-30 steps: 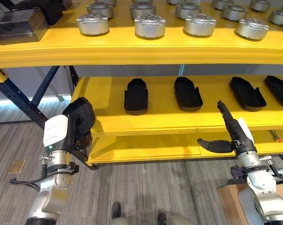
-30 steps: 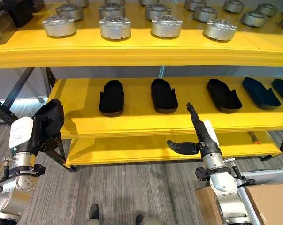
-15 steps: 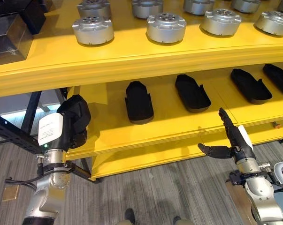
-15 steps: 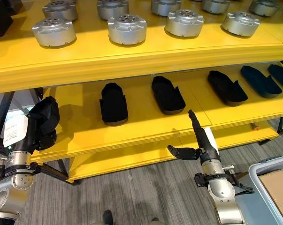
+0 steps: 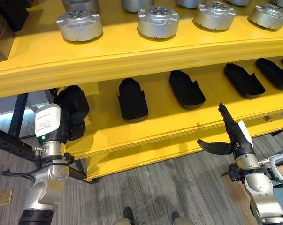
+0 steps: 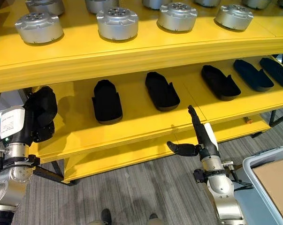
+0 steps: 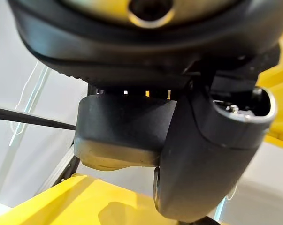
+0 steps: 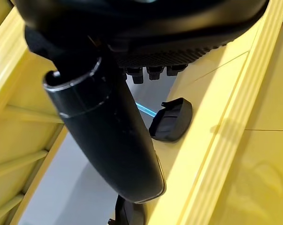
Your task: Move parts from the plastic box to the shelf.
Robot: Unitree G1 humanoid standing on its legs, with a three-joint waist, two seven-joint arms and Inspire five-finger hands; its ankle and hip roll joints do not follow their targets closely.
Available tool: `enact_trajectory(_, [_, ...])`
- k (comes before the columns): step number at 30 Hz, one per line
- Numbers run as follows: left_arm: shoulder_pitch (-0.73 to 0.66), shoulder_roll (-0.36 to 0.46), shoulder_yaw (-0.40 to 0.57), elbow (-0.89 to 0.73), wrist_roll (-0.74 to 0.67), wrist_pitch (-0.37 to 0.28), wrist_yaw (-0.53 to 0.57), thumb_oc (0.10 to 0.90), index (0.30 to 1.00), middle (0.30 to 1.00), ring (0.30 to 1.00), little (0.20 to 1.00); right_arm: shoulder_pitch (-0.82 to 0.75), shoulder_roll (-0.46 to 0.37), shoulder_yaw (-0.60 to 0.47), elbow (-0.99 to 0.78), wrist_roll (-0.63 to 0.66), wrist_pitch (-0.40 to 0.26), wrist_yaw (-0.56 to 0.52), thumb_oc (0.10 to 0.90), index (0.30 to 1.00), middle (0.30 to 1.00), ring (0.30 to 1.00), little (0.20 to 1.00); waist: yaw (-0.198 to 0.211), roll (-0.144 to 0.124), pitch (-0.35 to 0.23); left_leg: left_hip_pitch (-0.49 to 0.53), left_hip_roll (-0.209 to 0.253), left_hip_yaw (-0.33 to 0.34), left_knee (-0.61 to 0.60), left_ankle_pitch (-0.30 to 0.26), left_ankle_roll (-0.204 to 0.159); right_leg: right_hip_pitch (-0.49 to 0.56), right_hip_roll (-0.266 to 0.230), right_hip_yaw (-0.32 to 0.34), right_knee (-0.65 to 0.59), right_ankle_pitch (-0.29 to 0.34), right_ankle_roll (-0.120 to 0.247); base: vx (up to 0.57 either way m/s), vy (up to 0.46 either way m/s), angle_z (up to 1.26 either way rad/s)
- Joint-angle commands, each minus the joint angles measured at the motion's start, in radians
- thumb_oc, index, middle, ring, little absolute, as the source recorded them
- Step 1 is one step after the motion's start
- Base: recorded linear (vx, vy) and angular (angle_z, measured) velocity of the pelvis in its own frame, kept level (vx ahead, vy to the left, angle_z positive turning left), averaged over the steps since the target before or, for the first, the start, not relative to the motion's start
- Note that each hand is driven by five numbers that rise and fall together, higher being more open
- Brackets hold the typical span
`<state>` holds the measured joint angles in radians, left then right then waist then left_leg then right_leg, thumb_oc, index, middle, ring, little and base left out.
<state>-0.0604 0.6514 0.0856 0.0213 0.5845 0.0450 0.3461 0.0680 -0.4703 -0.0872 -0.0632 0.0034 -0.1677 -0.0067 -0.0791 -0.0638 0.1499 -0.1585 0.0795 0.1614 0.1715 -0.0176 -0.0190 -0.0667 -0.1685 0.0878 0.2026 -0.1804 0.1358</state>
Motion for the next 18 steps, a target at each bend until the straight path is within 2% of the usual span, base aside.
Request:
enact_trajectory(1, [-0.185, 0.142, 0.009, -0.029, 0.081, -0.014, 0.110, 0.400, 0.300, 0.300, 0.300, 0.300, -0.117, -0.042, -0.014, -0.082, 0.043, -0.084, -0.032, 0.900, 1.000, 1.000, 1.000, 1.000, -0.018, -0.028, -0.025, -0.160, 0.080, -0.061, 0.252, -0.093, -0.049, 0.090, -0.045, -0.069, -0.038, 0.009, 0.008, -0.07, 0.009, 0.00])
enact_trajectory(11, [-0.282, 0.209, -0.054, 0.090, 0.119, 0.012, 0.103, 0.400, 0.300, 0.300, 0.300, 0.300, -0.128, -0.053, -0.021, -0.072, 0.047, -0.084, -0.042, 0.900, 1.000, 1.000, 1.000, 1.000, -0.035, -0.026, 0.004, -0.201, 0.091, -0.065, 0.273, -0.097, -0.046, 0.022, -0.028, -0.060, -0.001, 0.005, 0.011, -0.03, 0.010, -0.04])
enact_trajectory(14, [-0.354, 0.270, -0.127, 0.154, 0.141, 0.005, 0.070, 0.400, 0.300, 0.300, 0.300, 0.300, -0.147, -0.066, -0.016, -0.065, 0.060, -0.086, -0.040, 0.900, 1.000, 1.000, 1.000, 1.000, -0.048, -0.021, 0.017, -0.224, 0.091, -0.068, 0.287, -0.100, -0.045, -0.003, -0.027, -0.054, 0.008, 0.009, 0.016, -0.04, 0.047, -0.02])
enact_trajectory(18, [-0.383, 0.305, -0.168, 0.187, 0.159, -0.002, 0.049, 0.400, 0.300, 0.300, 0.300, 0.300, -0.162, -0.068, -0.016, -0.056, 0.068, -0.085, -0.037, 0.900, 1.000, 1.000, 1.000, 1.000, -0.050, -0.022, 0.020, -0.239, 0.092, -0.067, 0.296, -0.106, -0.042, -0.020, -0.025, -0.050, 0.012, 0.011, 0.020, -0.01, 0.036, -0.02])
